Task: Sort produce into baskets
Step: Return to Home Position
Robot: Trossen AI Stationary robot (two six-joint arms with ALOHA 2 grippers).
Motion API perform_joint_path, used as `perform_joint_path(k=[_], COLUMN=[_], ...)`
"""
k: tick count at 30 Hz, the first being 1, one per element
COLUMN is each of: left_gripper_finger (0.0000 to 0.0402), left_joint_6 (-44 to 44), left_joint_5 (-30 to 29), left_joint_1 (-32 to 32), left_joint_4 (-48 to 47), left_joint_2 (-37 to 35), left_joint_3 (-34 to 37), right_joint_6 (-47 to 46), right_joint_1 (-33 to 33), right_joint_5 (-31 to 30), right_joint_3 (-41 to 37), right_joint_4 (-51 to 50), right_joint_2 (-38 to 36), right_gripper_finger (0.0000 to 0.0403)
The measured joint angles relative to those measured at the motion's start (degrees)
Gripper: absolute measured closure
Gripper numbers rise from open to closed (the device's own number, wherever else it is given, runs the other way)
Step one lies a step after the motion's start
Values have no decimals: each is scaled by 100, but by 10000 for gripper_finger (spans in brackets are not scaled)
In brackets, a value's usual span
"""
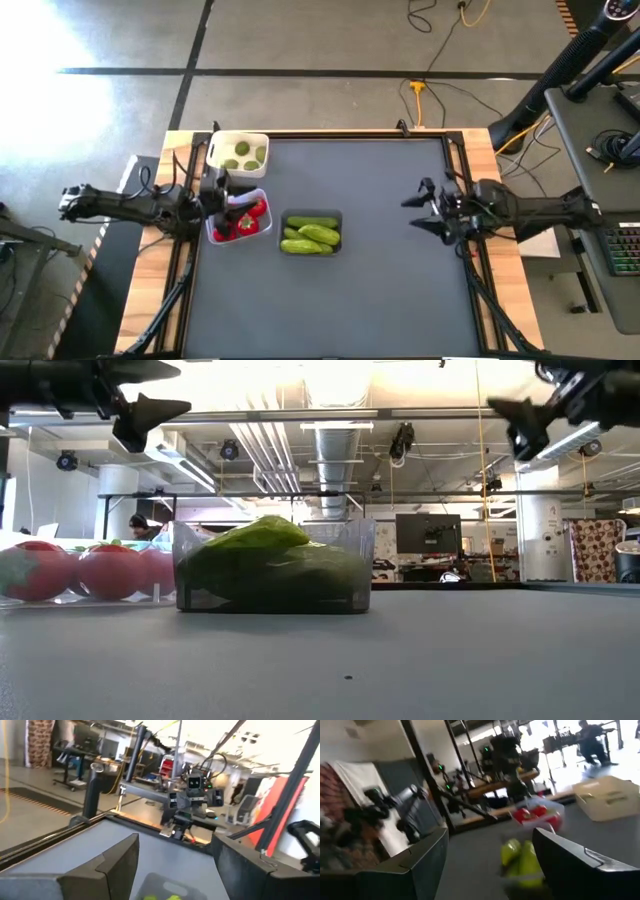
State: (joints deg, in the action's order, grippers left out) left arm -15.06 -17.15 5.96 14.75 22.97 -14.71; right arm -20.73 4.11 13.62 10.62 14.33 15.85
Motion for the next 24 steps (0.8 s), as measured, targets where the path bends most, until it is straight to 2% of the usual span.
perform_joint_path(k=[3,6,9,12,20,24], left_gripper_finger=[170,170,170,170,170,170], left_joint_6=[-31,-46,-52,-64,-48,96], left_joint_5=[194,575,870,889,805,1018], left_joint_1=[0,0,0,40,111,63], left_joint_4=[157,369,548,470,524,509], left_joint_2=[-144,-238,-299,-348,-520,-876], left_joint_3=[201,359,528,641,1098,1400], right_joint_6=[159,470,691,628,720,1068], right_joint_1=[-448,-943,-1369,-1672,-1901,-1919], right_joint_5=[-269,-791,-1499,-1886,-2315,-2105], right_joint_3=[159,218,33,-219,-706,-831], right_joint_4=[-29,-202,-203,-234,-636,-391], right_joint_2=[-11,-12,-65,-261,-1508,-1559], right_gripper_finger=[119,119,119,119,119,119])
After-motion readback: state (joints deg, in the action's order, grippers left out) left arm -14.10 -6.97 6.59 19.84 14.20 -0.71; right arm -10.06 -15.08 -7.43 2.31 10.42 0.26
